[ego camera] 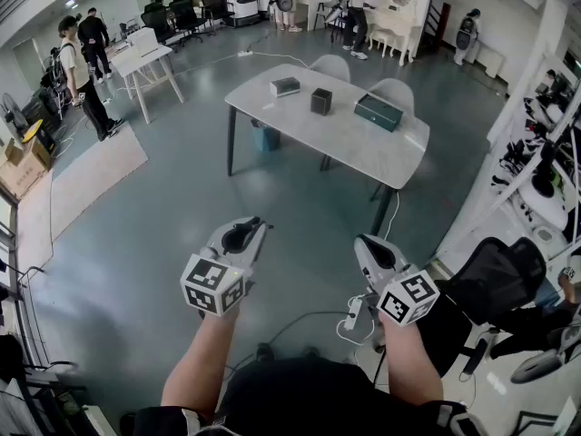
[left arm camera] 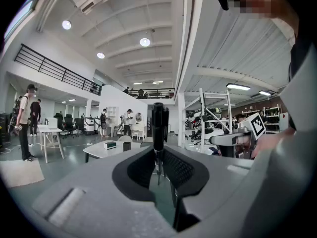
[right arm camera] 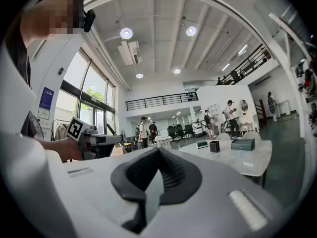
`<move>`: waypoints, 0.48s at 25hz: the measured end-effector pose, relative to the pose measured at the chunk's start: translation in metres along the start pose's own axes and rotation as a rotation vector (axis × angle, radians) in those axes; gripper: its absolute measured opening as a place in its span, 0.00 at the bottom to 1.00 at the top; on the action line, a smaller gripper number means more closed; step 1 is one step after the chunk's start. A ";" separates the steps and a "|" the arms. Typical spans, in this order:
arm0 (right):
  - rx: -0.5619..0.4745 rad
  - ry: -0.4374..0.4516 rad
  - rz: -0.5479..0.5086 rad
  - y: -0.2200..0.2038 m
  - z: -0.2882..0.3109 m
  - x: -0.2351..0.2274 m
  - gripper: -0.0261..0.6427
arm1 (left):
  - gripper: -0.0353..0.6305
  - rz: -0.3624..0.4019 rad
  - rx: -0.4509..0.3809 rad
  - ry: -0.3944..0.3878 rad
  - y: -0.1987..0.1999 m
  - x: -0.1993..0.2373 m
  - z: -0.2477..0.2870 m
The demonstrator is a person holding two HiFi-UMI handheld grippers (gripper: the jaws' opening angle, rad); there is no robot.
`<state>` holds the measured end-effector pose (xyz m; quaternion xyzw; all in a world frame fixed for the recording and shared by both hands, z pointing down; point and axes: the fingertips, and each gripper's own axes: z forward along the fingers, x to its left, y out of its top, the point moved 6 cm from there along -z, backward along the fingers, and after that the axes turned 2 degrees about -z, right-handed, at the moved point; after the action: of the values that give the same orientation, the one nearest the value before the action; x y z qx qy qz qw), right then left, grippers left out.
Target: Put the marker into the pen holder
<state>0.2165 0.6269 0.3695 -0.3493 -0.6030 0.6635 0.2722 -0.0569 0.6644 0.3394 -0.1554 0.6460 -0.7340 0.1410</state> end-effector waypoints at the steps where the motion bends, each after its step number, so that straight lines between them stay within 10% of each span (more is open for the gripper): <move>1: 0.003 0.001 0.003 -0.002 -0.002 -0.002 0.04 | 0.13 -0.008 0.007 0.003 -0.004 0.000 0.001; 12: 0.009 0.000 0.011 -0.006 -0.042 -0.034 0.04 | 0.13 -0.035 0.035 0.033 -0.022 -0.028 0.017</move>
<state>0.2698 0.6264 0.3788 -0.3511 -0.5980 0.6678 0.2703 -0.0243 0.6637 0.3622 -0.1519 0.6325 -0.7499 0.1201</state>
